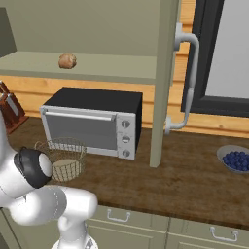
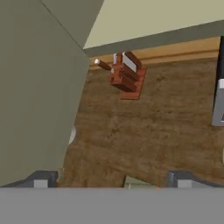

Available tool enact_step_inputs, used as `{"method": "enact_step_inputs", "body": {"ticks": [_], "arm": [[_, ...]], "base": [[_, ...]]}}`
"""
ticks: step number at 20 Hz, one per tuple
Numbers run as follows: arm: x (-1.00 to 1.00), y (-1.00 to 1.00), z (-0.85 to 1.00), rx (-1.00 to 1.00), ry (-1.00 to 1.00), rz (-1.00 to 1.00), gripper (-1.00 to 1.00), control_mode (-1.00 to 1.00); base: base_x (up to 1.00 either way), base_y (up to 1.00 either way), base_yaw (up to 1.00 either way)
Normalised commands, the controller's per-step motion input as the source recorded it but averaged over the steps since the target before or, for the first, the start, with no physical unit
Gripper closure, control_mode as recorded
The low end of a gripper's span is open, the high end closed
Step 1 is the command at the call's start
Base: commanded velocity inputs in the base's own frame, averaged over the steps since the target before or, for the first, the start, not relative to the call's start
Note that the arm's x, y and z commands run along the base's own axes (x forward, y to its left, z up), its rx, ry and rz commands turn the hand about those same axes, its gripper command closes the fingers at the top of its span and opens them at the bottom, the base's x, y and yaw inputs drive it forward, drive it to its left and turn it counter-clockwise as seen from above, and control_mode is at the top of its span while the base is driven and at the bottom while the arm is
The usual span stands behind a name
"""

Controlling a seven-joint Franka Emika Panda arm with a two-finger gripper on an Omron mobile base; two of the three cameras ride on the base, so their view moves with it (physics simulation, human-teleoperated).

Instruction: Open the cabinet, pick up the bread from the cabinet and place it in the basket. Then move the basket to the dining counter.

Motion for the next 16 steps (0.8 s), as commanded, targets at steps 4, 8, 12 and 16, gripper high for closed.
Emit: {"method": "enact_step_inputs", "body": {"ticks": [4, 8, 12, 16], "arm": [[0.00, -1.00, -0.29, -0.16, -0.25, -0.21, -1.00, -1.00], [0.01, -1.00, -0.25, -0.11, -0.20, -0.25, -1.00, -1.00], [0.21, -1.00, -0.06, -0.08, -0.16, -0.25, -1.00, -1.00], [0.11, -0.97, 0.04, -0.08, -0.24, -0.18, -1.00, -1.00]], "base": [[0.00, 0.00, 0.00], [0.00, 0.00, 0.00], [0.00, 0.00, 0.00], [0.00, 0.00, 0.00]]}}
